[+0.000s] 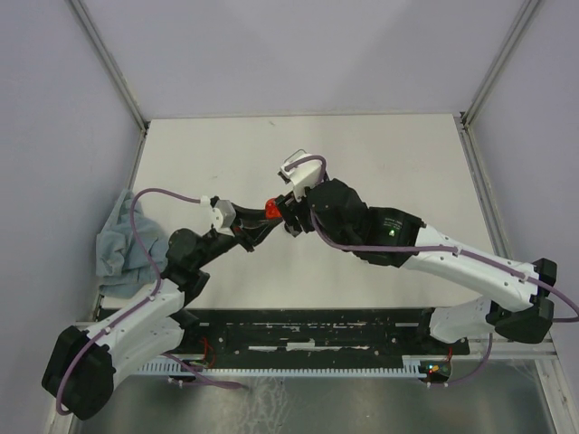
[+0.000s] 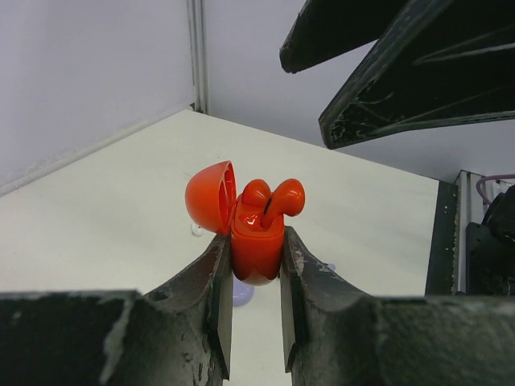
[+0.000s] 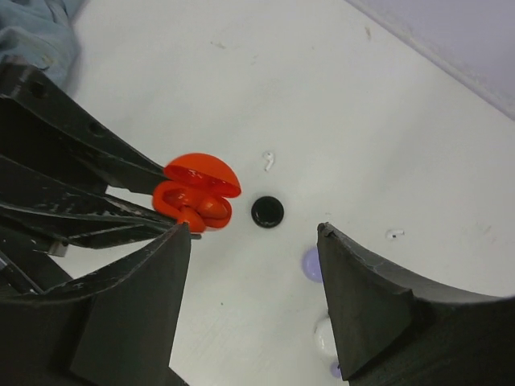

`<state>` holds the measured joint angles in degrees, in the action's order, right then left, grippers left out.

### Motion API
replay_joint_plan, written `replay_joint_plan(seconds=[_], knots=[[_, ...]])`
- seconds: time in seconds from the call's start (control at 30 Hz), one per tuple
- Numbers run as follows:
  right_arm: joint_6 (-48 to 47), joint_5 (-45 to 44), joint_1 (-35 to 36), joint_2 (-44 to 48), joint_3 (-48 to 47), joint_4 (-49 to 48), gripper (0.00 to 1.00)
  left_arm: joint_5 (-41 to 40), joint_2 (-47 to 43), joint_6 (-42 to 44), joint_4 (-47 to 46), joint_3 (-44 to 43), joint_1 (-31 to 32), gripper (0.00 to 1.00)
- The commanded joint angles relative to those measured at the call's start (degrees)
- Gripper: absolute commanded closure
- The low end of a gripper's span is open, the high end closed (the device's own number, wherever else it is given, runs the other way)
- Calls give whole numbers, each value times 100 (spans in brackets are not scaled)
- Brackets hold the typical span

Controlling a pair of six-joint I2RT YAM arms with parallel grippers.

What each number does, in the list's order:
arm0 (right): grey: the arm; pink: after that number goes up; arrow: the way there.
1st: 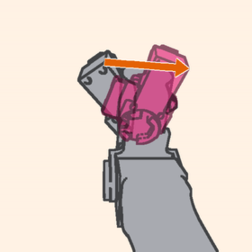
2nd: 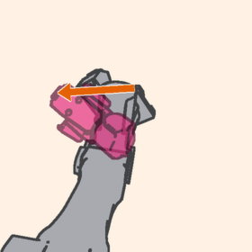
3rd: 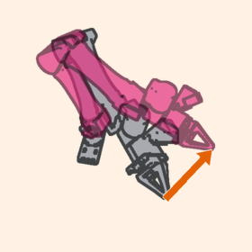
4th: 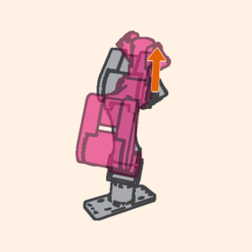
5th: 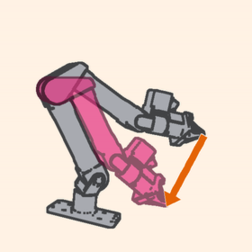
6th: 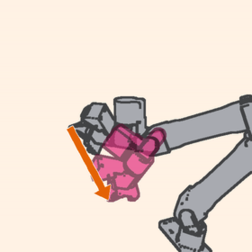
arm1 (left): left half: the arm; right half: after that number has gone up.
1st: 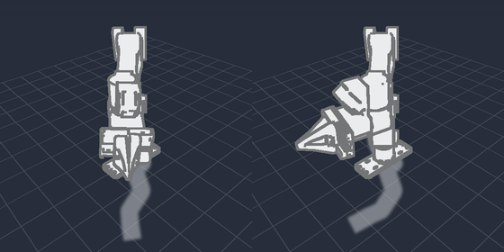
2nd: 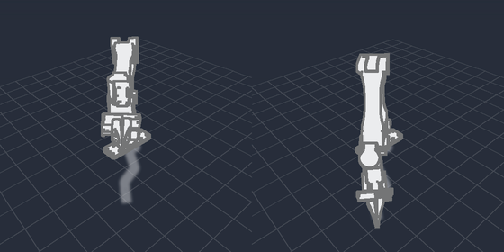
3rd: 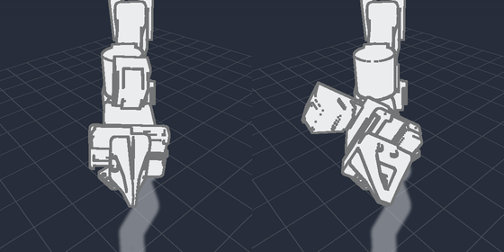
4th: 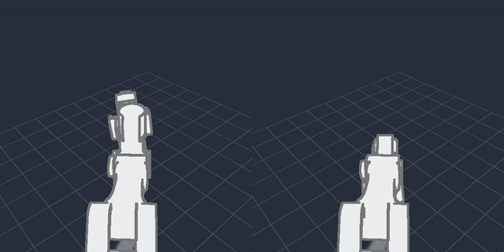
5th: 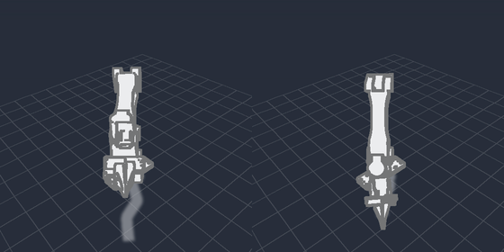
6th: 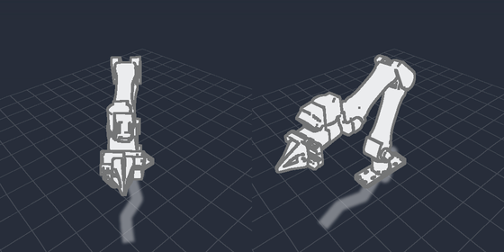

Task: Insert the wireless bluetooth earbuds into the charging case
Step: Place the earbud in the charging case, then close the charging case.

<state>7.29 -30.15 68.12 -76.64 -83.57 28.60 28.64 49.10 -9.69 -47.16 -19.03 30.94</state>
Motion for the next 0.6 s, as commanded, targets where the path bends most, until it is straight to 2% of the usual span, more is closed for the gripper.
replay_joint_plan(seconds=[0.0,0.57], knots=[[282,297,-305,147,-150,519,27,62,9,-191,-484,22,0,97],[355,823,-550,-68,-69,516,27,282,7,-208,-645,22,3,97]])
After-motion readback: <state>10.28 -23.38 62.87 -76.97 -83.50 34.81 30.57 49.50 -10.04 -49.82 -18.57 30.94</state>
